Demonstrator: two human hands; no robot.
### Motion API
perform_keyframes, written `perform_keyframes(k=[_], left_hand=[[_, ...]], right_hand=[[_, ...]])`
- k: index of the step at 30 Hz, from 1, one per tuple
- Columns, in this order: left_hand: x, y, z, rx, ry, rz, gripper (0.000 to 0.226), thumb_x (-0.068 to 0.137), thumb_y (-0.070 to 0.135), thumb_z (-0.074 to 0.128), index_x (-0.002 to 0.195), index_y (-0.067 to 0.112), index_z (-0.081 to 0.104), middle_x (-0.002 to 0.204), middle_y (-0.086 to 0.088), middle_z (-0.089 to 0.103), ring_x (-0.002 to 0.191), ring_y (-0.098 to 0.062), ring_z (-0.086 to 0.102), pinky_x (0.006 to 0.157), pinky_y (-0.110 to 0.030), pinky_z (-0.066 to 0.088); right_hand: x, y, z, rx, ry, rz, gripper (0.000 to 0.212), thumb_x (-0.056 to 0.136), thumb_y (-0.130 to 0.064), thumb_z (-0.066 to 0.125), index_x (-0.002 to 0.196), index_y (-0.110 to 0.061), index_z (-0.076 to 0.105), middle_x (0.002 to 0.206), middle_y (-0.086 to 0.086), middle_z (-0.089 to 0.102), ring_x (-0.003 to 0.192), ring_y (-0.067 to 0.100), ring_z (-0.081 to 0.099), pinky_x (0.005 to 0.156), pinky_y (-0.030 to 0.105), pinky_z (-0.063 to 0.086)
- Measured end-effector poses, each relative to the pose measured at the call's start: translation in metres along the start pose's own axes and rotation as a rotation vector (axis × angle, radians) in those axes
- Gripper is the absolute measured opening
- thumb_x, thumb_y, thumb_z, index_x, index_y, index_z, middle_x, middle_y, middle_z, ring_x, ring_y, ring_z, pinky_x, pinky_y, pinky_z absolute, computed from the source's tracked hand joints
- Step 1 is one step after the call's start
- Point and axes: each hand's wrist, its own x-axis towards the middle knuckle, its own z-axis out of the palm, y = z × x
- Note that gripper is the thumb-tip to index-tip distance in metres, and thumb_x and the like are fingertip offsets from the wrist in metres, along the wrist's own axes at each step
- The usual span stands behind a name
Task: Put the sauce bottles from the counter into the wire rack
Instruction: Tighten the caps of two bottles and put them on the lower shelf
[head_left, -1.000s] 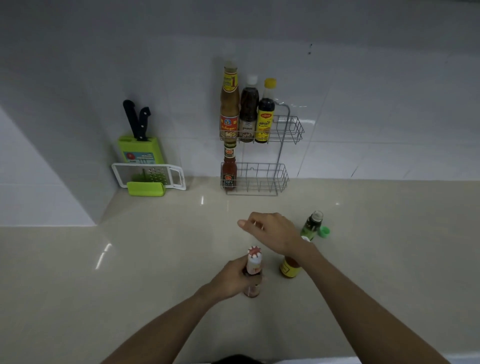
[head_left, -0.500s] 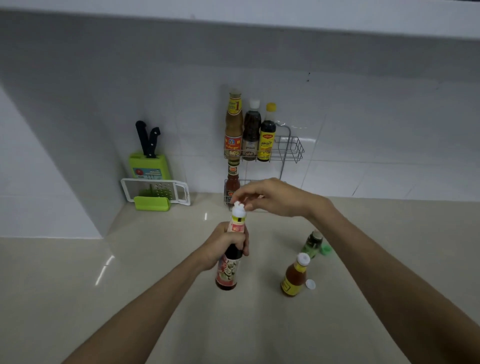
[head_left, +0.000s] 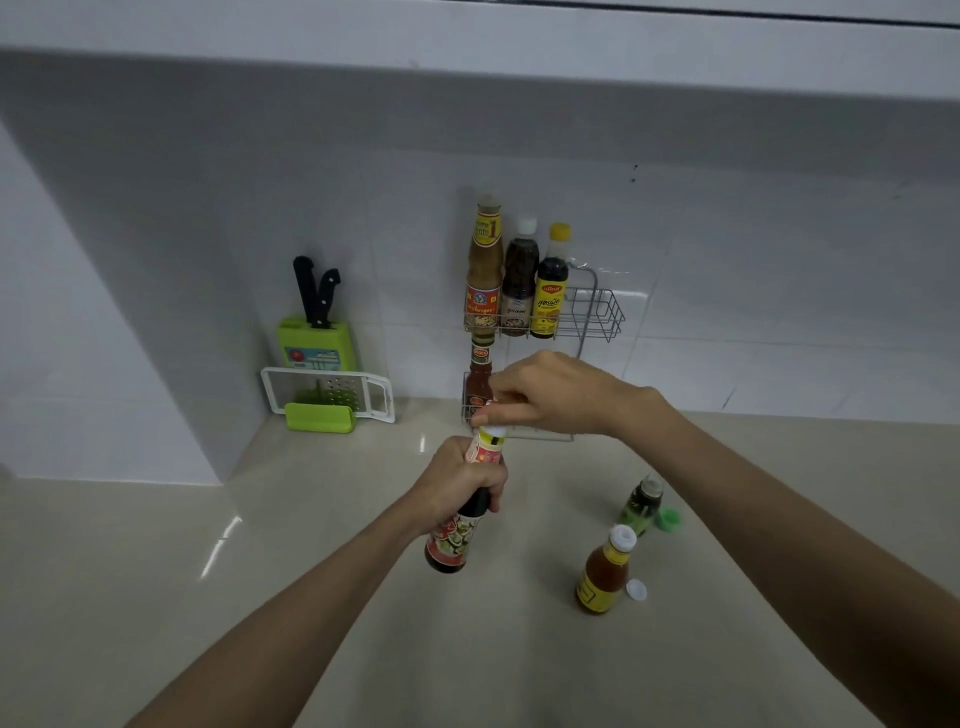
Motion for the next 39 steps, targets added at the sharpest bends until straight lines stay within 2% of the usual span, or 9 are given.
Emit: perform_keyframes(k=[5, 11, 14, 18, 22, 28, 34, 36, 39], left_hand=[[0.003, -0.002, -0.005, -0.066, -0.060, 0.012, 0.006, 0.057, 0.003, 0.055, 0.057, -0.004, 0.055, 0.060, -0.021, 0.059, 0.056, -0.028, 0.054, 0.064, -0.033, 0.048], [0.003, -0.001, -0.004, -0.164, -0.175, -0.009, 0.001, 0.057, 0.000, 0.050, 0.056, 0.000, 0.051, 0.051, -0.012, 0.058, 0.051, -0.026, 0.054, 0.064, -0.032, 0.048], [0.003, -0.001, -0.002, -0.190, -0.199, -0.019, 0.003, 0.057, 0.000, 0.050, 0.055, 0.002, 0.051, 0.049, -0.010, 0.058, 0.050, -0.026, 0.054, 0.064, -0.031, 0.049], [0.005, -0.001, 0.000, -0.129, -0.098, -0.002, 0.002, 0.054, 0.002, 0.054, 0.053, 0.002, 0.052, 0.053, -0.012, 0.058, 0.054, -0.026, 0.054, 0.067, -0.037, 0.046], [0.006, 0.000, -0.005, -0.063, -0.123, -0.004, 0.006, 0.055, 0.001, 0.054, 0.052, 0.007, 0.054, 0.054, -0.011, 0.059, 0.055, -0.025, 0.057, 0.067, -0.033, 0.049], [0.004, 0.005, -0.011, -0.083, -0.119, -0.002, 0.002, 0.055, 0.000, 0.052, 0.056, 0.002, 0.053, 0.056, -0.016, 0.058, 0.053, -0.025, 0.057, 0.062, -0.028, 0.050], [0.007, -0.004, 0.007, 0.020, 0.296, -0.033, 0.006, 0.054, 0.011, 0.060, 0.050, 0.007, 0.060, 0.053, -0.013, 0.062, 0.051, -0.023, 0.058, 0.060, -0.036, 0.049], [0.006, -0.003, 0.002, 0.018, 0.170, -0.015, 0.005, 0.053, 0.008, 0.058, 0.050, 0.004, 0.058, 0.053, -0.014, 0.061, 0.052, -0.025, 0.056, 0.062, -0.037, 0.047], [0.002, 0.008, -0.013, -0.041, -0.250, -0.021, 0.005, 0.050, 0.004, 0.053, 0.053, 0.000, 0.055, 0.053, -0.015, 0.059, 0.052, -0.026, 0.054, 0.063, -0.032, 0.047]], right_hand=[[0.002, 0.007, -0.010, 0.324, -0.108, -0.006, 0.026, 0.092, -0.031, 0.062, 0.115, -0.021, 0.067, 0.109, -0.006, 0.069, 0.093, 0.006, 0.063, 0.079, 0.023, 0.052], [0.009, 0.013, -0.019, 0.565, -0.252, -0.030, 0.034, 0.090, -0.011, 0.064, 0.123, -0.020, 0.065, 0.121, -0.006, 0.067, 0.110, 0.010, 0.063, 0.093, 0.033, 0.054], [0.010, 0.014, -0.021, 0.545, -0.261, 0.005, 0.032, 0.088, -0.015, 0.068, 0.120, -0.019, 0.066, 0.116, -0.004, 0.070, 0.104, 0.009, 0.065, 0.090, 0.026, 0.054], [0.008, 0.006, -0.017, 0.443, -0.202, 0.121, 0.030, 0.085, -0.039, 0.069, 0.101, -0.014, 0.066, 0.084, -0.003, 0.075, 0.073, 0.004, 0.070, 0.070, 0.025, 0.057], [0.007, 0.002, -0.011, 0.224, -0.111, 0.070, 0.043, 0.085, -0.060, 0.056, 0.096, -0.018, 0.056, 0.073, -0.006, 0.064, 0.063, 0.006, 0.058, 0.056, 0.023, 0.044], [0.007, 0.004, -0.015, 0.384, -0.139, 0.036, 0.023, 0.089, -0.039, 0.064, 0.104, -0.022, 0.059, 0.084, -0.003, 0.070, 0.074, 0.003, 0.064, 0.062, 0.013, 0.047], [0.010, 0.002, -0.006, 0.193, -0.139, 0.038, 0.030, 0.093, -0.044, 0.055, 0.104, -0.016, 0.053, 0.072, -0.005, 0.059, 0.063, 0.004, 0.052, 0.056, 0.025, 0.039], [0.006, 0.001, -0.001, 0.074, -0.110, -0.020, 0.032, 0.097, -0.047, 0.044, 0.104, -0.016, 0.050, 0.070, -0.003, 0.055, 0.058, 0.006, 0.047, 0.053, 0.028, 0.036], [0.002, 0.000, 0.001, -0.238, 0.042, -0.204, 0.038, 0.099, -0.051, 0.025, 0.097, -0.018, 0.045, 0.066, -0.003, 0.049, 0.052, 0.016, 0.042, 0.048, 0.031, 0.036]])
